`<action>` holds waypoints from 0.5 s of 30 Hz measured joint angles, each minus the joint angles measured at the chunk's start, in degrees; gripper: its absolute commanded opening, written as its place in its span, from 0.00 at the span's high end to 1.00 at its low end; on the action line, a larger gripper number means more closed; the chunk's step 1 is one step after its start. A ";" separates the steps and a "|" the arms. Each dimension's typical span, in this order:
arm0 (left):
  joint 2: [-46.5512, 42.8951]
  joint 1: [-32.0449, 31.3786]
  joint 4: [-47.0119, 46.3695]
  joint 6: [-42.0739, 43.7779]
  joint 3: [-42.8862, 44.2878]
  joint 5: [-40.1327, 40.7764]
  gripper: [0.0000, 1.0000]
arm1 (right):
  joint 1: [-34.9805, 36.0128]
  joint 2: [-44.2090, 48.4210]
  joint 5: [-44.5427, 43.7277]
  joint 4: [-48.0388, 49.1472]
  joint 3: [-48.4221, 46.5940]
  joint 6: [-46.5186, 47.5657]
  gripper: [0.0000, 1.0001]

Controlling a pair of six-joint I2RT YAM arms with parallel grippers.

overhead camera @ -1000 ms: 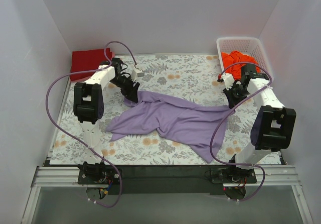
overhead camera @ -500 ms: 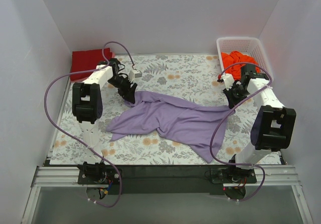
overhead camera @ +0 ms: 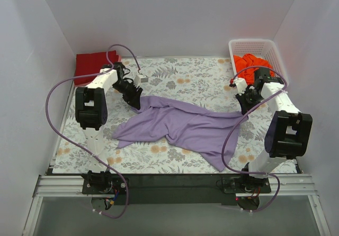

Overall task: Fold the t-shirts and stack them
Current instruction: Flatten the tshirt out

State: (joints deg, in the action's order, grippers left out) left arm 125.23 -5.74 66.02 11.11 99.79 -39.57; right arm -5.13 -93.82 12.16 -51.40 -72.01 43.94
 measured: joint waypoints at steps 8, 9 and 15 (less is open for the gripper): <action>-0.02 1.16 1.18 0.31 -1.84 -0.52 1.00 | 0.00 0.00 0.39 -0.68 -1.51 -0.02 0.99; -0.07 1.44 1.27 0.39 -1.84 -0.48 1.00 | 0.00 0.00 0.46 -0.76 -1.77 -0.02 0.99; -1.05 4.28 2.45 -3.52 0.61 -0.81 1.00 | 0.00 0.00 2.75 -1.86 -9.03 -0.74 0.99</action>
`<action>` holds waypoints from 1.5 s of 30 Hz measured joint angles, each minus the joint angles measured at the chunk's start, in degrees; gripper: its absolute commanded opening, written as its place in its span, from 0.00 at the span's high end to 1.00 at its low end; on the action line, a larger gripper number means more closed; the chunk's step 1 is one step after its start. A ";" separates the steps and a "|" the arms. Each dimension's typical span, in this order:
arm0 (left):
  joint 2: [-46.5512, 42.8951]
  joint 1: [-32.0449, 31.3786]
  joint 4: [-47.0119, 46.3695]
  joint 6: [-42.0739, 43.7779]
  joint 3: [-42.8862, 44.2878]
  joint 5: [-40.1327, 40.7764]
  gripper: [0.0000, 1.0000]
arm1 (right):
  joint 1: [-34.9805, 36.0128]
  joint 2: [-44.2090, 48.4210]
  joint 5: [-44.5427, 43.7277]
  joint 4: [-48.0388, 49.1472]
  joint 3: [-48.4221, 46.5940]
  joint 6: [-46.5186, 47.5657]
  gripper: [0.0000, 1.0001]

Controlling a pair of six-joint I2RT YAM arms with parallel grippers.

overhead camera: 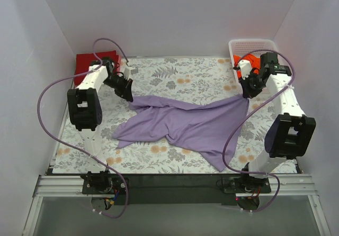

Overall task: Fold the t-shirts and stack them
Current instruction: Flatten the tshirt out

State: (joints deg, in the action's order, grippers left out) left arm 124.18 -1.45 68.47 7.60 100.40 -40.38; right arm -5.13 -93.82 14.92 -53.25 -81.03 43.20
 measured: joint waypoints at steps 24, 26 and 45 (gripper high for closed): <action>-1.25 -4.24 -8.96 -16.74 1.25 2.95 1.00 | 1.51 -0.81 3.56 0.15 -12.02 -3.61 0.99; 0.04 -4.24 -8.13 -16.44 2.05 3.10 0.82 | 1.51 -1.11 3.45 0.20 -11.85 -3.58 0.99; 1.81 -1.40 -4.07 -8.46 2.75 2.89 0.49 | 1.92 -1.31 2.95 0.20 -9.90 -3.58 0.99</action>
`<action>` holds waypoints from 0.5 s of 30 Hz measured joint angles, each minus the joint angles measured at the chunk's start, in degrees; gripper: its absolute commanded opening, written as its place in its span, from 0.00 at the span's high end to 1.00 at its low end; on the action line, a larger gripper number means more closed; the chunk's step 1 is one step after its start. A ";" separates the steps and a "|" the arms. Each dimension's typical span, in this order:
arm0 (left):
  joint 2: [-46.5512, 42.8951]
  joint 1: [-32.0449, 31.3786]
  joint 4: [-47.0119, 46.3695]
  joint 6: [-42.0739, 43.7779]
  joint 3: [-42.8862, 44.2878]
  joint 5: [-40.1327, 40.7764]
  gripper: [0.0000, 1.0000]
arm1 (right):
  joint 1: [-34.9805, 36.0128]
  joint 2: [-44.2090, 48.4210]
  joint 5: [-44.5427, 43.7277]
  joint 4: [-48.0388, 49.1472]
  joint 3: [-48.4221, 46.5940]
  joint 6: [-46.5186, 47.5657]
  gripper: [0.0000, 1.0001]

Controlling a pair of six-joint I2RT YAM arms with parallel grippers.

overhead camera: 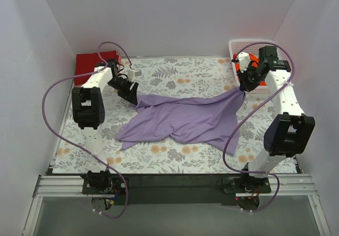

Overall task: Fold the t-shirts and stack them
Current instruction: Flatten the tshirt out

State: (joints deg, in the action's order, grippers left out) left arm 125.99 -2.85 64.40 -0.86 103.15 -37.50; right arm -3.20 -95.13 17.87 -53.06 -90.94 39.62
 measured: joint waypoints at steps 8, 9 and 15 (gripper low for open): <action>-0.11 0.11 -0.35 2.69 -3.98 -2.12 0.52 | 0.00 0.00 -0.15 0.00 0.50 0.02 0.99; -0.15 0.09 -0.61 2.67 -4.57 -2.29 0.55 | 0.00 0.00 -0.17 0.04 0.63 0.02 0.99; -0.55 0.07 -4.44 1.01 -7.74 -2.27 1.00 | 0.00 0.00 -0.20 0.02 0.68 0.02 0.99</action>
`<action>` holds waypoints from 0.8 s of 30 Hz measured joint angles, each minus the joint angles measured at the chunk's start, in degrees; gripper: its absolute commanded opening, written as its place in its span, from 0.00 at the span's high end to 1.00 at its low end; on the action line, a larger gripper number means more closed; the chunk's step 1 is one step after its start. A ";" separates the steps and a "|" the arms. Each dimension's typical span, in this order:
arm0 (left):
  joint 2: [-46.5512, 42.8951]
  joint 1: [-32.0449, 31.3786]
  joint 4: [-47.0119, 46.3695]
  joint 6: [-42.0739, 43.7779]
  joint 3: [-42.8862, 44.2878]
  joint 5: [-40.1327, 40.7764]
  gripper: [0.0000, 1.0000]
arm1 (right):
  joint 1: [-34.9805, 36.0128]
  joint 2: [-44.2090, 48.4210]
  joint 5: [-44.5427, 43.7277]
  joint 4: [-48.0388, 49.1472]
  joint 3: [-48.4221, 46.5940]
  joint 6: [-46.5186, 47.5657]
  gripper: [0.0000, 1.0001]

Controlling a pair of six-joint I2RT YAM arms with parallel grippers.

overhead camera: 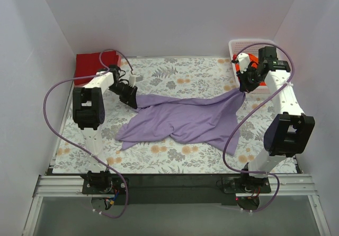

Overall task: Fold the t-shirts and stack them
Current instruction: Flatten the tshirt out

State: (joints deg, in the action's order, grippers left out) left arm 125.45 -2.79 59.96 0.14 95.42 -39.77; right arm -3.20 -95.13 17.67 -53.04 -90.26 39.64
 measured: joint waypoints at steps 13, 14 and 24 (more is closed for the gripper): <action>-10.01 2.58 -13.25 -14.23 16.39 10.36 1.00 | 0.22 -1.92 0.57 -0.33 -22.99 -3.56 0.99; -12.09 2.69 -15.45 -15.47 16.92 12.35 1.00 | 0.24 -2.01 0.57 0.28 -25.86 -4.22 0.99; -32.24 4.28 -34.53 -21.49 14.53 26.88 1.00 | 0.35 7.08 -1.57 16.52 -32.20 -11.43 0.99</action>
State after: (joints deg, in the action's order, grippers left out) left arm 93.21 1.50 25.43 -21.34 109.95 -12.88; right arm -2.85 -88.05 16.10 -36.51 -122.45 28.21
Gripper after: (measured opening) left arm 0.021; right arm 0.023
